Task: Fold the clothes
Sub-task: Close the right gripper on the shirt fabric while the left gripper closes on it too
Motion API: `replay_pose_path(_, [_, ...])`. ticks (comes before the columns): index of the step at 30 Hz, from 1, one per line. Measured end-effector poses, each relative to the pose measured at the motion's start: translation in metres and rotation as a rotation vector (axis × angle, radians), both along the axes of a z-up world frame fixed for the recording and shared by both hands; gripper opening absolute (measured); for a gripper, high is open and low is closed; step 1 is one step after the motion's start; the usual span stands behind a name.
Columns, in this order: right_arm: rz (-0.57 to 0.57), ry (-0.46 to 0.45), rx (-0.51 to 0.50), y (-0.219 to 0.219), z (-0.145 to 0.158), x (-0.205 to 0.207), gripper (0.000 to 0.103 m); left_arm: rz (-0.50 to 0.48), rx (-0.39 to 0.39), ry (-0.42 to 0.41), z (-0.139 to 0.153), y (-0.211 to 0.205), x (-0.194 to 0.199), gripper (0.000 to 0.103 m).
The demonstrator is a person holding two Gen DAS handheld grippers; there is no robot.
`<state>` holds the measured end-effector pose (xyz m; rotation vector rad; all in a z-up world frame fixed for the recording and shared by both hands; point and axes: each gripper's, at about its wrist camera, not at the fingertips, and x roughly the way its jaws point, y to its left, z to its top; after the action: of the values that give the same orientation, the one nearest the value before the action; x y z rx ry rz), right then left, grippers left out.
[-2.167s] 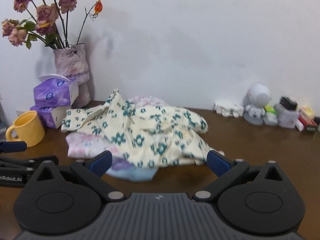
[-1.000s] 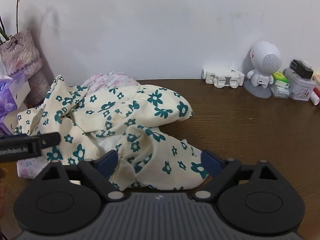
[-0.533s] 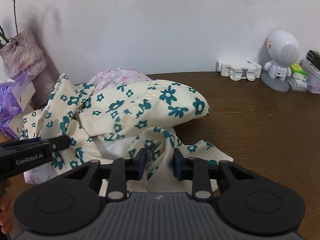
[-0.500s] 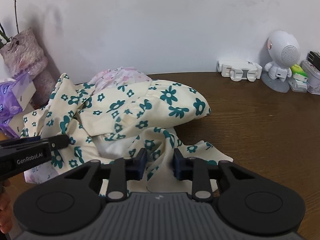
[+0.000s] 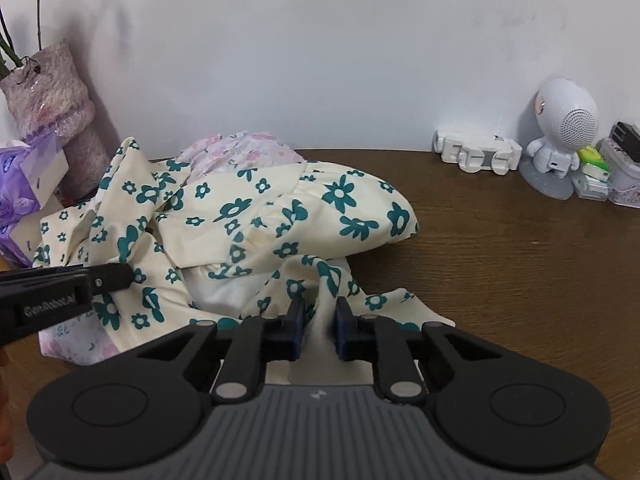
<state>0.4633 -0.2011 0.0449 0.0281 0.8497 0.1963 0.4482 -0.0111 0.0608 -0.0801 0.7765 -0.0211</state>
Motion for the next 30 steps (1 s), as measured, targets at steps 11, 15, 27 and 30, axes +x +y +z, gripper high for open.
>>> replay_pose_path(11, [-0.014, -0.038, -0.008, 0.005, -0.003, -0.002, 0.015, -0.019, -0.059, -0.019, 0.0, 0.009, 0.0, 0.018])
replay_pose_path(15, [-0.014, -0.044, -0.004, 0.004, -0.004, -0.002, 0.015, -0.03, -0.052, -0.054, -0.001, 0.011, -0.003, 0.022])
replay_pose_path(27, [-0.006, -0.041, 0.029, 0.004, -0.009, -0.001, 0.02, -0.014, -0.025, -0.034, -0.002, 0.011, -0.002, 0.033])
replay_pose_path(30, [-0.009, -0.033, 0.032, 0.003, -0.009, 0.0, 0.02, -0.009, 0.028, -0.033, -0.003, 0.004, -0.004, 0.033])
